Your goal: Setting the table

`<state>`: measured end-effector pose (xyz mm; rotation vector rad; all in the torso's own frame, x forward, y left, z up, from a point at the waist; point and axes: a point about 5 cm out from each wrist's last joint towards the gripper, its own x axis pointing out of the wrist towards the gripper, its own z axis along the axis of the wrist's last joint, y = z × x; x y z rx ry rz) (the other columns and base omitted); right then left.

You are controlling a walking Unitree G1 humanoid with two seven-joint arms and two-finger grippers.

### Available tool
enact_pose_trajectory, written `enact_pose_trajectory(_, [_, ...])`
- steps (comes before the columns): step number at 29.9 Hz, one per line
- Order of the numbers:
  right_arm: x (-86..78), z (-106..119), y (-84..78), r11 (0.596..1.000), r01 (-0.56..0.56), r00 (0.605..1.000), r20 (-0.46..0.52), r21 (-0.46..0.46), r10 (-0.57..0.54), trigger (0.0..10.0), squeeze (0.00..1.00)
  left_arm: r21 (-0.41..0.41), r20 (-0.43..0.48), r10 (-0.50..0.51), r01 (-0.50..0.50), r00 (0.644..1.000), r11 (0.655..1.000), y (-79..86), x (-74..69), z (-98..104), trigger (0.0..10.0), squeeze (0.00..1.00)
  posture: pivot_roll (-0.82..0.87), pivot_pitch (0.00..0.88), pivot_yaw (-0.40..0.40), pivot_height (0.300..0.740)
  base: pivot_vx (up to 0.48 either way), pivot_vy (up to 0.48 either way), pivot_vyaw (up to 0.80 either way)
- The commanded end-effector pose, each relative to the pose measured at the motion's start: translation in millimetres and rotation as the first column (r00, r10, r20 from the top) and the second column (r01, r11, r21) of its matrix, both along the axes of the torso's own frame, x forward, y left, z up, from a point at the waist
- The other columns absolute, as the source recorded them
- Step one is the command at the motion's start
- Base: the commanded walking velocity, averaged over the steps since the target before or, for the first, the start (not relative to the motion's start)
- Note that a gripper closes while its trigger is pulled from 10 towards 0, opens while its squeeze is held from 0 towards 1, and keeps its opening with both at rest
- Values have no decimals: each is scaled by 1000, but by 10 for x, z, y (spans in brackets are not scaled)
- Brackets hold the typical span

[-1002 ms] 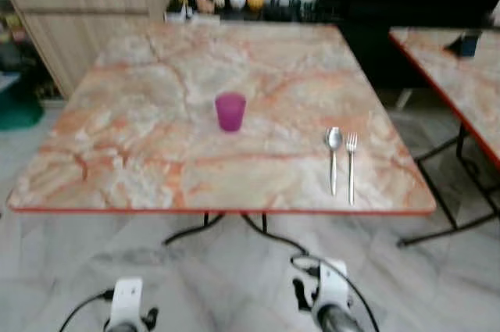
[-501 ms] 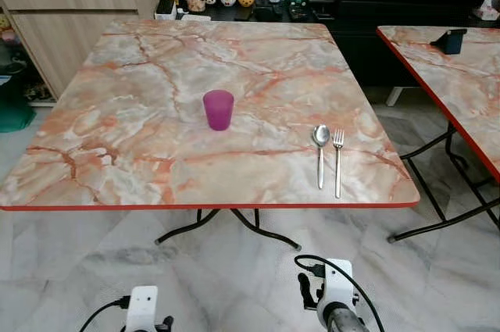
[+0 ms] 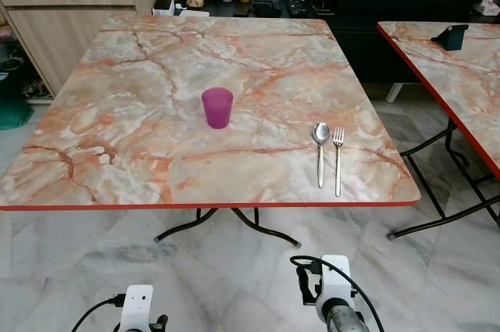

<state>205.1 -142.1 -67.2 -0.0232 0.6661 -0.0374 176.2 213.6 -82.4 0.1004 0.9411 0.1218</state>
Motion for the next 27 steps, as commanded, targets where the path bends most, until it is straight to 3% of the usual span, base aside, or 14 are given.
enact_pose_trajectory(1, [3, 9, -16, 1000, 11, 1000, 15, -7, -11, 10000, 0, 5, -6, -11, 11, 1000, 1000, 8, -14, -5, 10000, 0, -34, 53, -65, 740, 0, 0, 0])
enact_pose_trajectory(27, [58, 98, -44, 984, -35, 991, 122, -174, 56, 10000, 0, 6, 4, -14, 14, 1000, 1000, -44, 6, -4, 10000, 0, -28, 45, -72, 740, 0, 0, 0])
